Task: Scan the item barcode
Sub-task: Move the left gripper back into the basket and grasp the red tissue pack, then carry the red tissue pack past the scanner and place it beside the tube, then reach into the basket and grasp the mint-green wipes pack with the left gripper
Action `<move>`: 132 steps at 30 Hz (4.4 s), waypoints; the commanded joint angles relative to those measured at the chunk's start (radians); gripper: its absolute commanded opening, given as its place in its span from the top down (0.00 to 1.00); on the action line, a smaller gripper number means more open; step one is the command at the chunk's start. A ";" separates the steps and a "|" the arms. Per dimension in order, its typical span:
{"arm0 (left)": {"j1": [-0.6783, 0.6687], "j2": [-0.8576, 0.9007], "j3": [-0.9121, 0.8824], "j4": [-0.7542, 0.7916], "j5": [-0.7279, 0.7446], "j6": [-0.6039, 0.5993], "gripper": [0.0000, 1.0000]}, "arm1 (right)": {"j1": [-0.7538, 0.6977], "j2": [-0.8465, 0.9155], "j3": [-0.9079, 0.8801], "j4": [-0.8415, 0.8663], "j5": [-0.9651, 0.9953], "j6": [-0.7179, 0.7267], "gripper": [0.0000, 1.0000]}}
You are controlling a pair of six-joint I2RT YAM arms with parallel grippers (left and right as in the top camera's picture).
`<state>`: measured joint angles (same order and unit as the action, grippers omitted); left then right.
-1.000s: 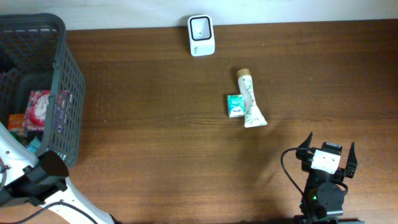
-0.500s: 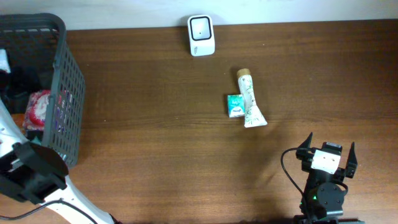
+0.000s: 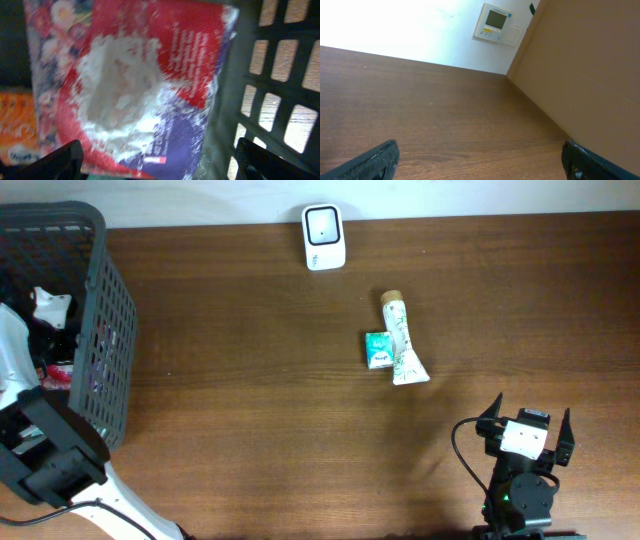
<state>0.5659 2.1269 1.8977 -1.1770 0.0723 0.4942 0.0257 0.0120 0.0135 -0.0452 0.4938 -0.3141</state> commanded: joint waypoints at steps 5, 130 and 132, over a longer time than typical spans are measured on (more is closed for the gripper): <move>-0.025 0.005 -0.026 0.035 0.055 0.084 0.08 | -0.006 -0.006 -0.008 -0.003 0.012 0.000 0.01; -0.076 -0.369 0.646 -0.483 -0.116 -0.930 0.01 | -0.006 -0.006 -0.008 -0.003 0.012 0.000 0.01; -0.047 -0.369 0.618 -0.511 -0.166 -0.965 0.01 | -0.006 -0.006 -0.008 -0.003 0.012 0.000 0.01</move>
<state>0.4927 1.7668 2.5435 -1.6699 -0.0040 -0.4248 0.0257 0.0120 0.0135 -0.0452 0.4969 -0.3153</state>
